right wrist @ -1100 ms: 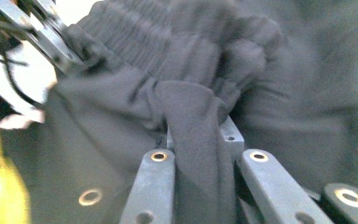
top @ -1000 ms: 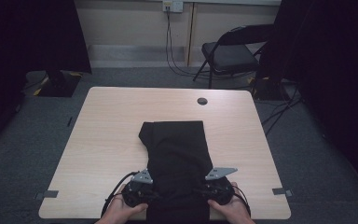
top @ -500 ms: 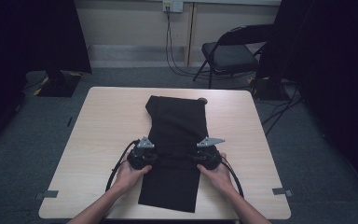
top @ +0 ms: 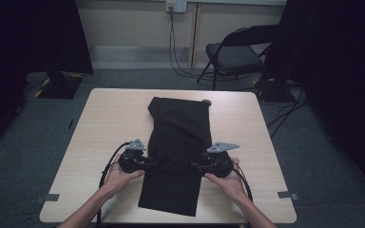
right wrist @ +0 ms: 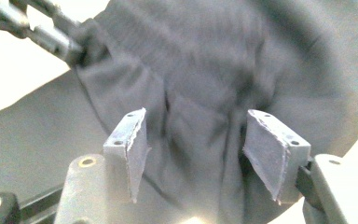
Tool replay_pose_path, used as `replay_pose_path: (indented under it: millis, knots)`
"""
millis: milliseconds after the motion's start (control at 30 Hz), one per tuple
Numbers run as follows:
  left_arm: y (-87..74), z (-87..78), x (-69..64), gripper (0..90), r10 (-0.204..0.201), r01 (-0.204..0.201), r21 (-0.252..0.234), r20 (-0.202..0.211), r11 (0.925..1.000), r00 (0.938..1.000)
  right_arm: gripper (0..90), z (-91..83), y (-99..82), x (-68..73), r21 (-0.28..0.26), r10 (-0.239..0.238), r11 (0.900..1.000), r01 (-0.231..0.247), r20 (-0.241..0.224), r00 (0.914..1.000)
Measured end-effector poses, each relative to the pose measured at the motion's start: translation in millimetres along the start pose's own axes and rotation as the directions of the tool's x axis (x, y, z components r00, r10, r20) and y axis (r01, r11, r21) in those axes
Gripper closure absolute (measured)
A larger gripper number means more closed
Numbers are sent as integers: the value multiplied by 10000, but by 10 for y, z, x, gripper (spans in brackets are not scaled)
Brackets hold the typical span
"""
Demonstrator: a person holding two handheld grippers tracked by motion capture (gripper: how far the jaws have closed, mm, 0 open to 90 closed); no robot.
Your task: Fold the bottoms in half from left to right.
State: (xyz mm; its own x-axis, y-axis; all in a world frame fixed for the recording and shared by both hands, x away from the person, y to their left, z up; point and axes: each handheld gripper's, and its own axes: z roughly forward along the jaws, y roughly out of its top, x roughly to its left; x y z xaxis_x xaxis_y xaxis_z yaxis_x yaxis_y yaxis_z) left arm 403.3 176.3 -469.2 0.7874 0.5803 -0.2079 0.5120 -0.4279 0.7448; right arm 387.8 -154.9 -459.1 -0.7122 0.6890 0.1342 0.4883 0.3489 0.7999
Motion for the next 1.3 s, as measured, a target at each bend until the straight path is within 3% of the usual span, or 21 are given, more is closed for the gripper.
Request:
replay_pose_path:
  millis: [67,100,133,200,300,367,400,500,533,600,667,700,800,933,1033,1067,1133,1300]
  knots:
    - [29,-72,48,632,-207,203,-360,-110,9991,9997,478,-66,41,-39,-324,186,9993,-187,-35,9998]
    - [39,-95,74,632,-266,255,-500,-201,9984,9994,643,-112,75,-96,-603,158,9981,-152,100,9998]
    - [50,-113,109,632,-410,391,-619,-306,9973,9987,643,-112,75,-96,-603,158,9981,-152,100,9998]
    - [49,-104,199,632,-613,588,-667,-356,9960,9975,685,-149,105,-176,-873,215,9960,-164,581,9981]
    - [50,-11,316,623,-812,802,-138,-938,9967,9923,686,-107,133,-298,-618,382,9976,-324,960,9946]
    - [97,48,388,604,-1238,1199,-375,-1277,9921,9841,671,-3,129,-378,-325,422,9987,-384,1256,9912]
    - [119,74,398,600,-1298,1237,-513,-1410,9910,9815,669,58,125,-409,-208,431,9990,-408,1297,9906]
    - [182,195,428,574,-1223,1218,-147,-1958,9924,9730,659,245,118,-448,7,460,9989,-466,1370,9895]
    - [199,226,431,569,-1323,1275,-363,-2033,9912,9701,653,305,117,-445,177,299,9993,-331,1591,9868]
    - [212,278,420,561,-1344,1277,-461,-2018,9907,9702,632,398,100,-474,458,311,9981,-404,1872,9818]
    - [199,321,412,547,-1124,1115,-158,-2104,9936,9711,620,422,79,-490,543,344,9975,-457,1930,9806]
    - [180,313,427,511,-1245,1211,-294,-1993,9922,9720,607,427,44,-494,814,107,9963,-278,2036,9790]
    - [177,284,429,491,-1297,1251,-359,-1895,9915,9733,592,411,23,-489,840,99,9961,-272,2000,9797]
    - [185,249,386,474,-1073,1014,-413,-1832,9940,9772,574,403,-24,-507,933,173,9949,-374,2067,9783]
    - [179,277,399,464,-1169,1109,-427,-1865,9929,9755,577,415,-15,-478,833,221,9958,-390,1943,9807]
    - [157,291,440,441,-1478,1408,-512,-1810,9887,9723,572,388,14,-448,601,260,9975,-371,1765,9840]
    - [139,305,462,437,-1590,1517,-535,-1802,9870,9707,571,371,23,-436,505,327,9979,-416,1658,9856]
    - [128,318,457,431,-1494,1412,-581,-1762,9883,9729,551,245,45,-331,401,56,9991,-98,1033,9946]
